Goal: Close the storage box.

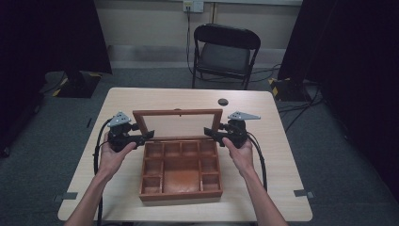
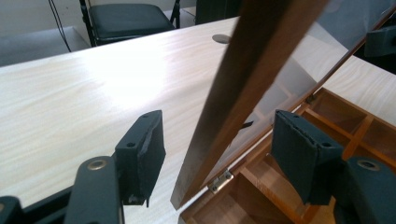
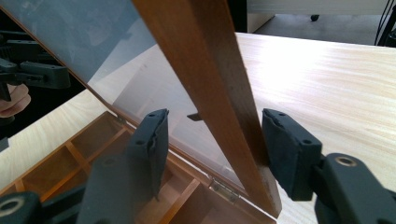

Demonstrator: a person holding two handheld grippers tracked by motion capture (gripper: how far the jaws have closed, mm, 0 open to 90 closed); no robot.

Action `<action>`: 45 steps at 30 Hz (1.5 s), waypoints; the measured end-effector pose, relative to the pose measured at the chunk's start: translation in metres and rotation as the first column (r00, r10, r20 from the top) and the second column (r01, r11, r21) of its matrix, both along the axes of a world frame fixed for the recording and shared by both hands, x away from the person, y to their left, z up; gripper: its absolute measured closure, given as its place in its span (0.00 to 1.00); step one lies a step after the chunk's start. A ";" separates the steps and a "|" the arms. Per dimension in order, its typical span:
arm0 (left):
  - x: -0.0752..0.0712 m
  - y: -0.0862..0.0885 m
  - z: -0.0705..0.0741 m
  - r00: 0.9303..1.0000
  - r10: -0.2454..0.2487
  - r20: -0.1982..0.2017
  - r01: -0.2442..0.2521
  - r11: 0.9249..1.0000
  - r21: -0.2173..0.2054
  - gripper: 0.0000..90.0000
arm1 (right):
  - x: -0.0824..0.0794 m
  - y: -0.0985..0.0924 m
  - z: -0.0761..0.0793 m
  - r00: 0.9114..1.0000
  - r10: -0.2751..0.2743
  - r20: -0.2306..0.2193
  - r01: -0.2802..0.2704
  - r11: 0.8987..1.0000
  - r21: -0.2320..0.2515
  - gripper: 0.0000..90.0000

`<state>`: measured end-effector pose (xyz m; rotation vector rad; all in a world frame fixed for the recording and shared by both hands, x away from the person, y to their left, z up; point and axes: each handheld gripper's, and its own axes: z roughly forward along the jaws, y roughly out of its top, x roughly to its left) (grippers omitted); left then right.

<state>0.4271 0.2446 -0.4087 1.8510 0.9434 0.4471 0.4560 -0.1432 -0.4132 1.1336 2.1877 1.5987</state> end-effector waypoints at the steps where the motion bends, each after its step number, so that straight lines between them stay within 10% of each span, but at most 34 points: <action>1: -0.001 0.000 -0.001 1.000 0.007 -0.006 -0.007 1.000 0.004 0.39 | 0.000 0.000 0.000 1.000 0.003 0.000 -0.003 1.000 -0.004 0.46; 31: -0.011 0.004 -0.017 0.999 -0.012 -0.052 0.013 1.000 0.019 0.37 | -0.032 0.002 -0.010 1.000 0.005 -0.011 -0.005 0.998 -0.064 0.36; 45: -0.028 0.003 0.001 0.999 -0.037 0.000 0.037 0.999 0.004 0.46 | -0.044 -0.007 0.003 1.000 -0.011 -0.011 0.011 0.999 -0.047 0.38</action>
